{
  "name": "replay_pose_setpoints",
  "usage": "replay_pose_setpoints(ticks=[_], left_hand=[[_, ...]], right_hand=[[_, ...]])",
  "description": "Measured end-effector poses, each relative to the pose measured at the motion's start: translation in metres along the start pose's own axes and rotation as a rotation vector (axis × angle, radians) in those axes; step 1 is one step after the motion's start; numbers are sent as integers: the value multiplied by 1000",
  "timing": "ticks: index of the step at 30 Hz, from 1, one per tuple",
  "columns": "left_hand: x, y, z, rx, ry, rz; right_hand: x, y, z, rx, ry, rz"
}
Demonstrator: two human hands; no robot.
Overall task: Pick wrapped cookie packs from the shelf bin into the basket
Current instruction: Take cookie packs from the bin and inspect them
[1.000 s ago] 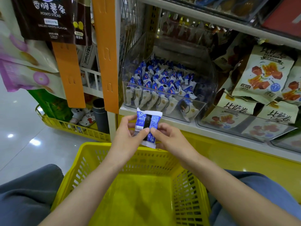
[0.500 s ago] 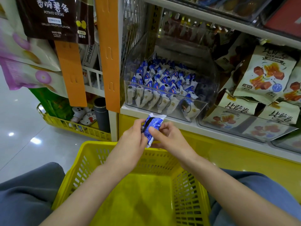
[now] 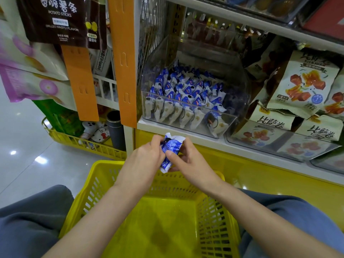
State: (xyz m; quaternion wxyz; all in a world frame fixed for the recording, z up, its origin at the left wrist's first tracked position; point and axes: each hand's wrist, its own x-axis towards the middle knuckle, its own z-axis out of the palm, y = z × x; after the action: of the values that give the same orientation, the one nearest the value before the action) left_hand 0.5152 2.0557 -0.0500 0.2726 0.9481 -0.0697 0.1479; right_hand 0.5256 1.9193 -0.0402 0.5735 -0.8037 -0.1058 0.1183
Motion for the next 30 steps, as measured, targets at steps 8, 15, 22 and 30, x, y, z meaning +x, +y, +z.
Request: replay_pose_setpoints(ticks=[8, 15, 22, 30], left_hand=[[1, 0, -5, -29, 23, 13], [-2, -2, 4, -296, -101, -36], [3, 0, 3, -576, -145, -193], [14, 17, -15, -1351, -276, -661]], right_hand=[[0, 3, -3, -160, -20, -66], [5, 6, -7, 32, 29, 29], [5, 2, -9, 35, 12, -33], [3, -2, -14, -139, 46, -88]])
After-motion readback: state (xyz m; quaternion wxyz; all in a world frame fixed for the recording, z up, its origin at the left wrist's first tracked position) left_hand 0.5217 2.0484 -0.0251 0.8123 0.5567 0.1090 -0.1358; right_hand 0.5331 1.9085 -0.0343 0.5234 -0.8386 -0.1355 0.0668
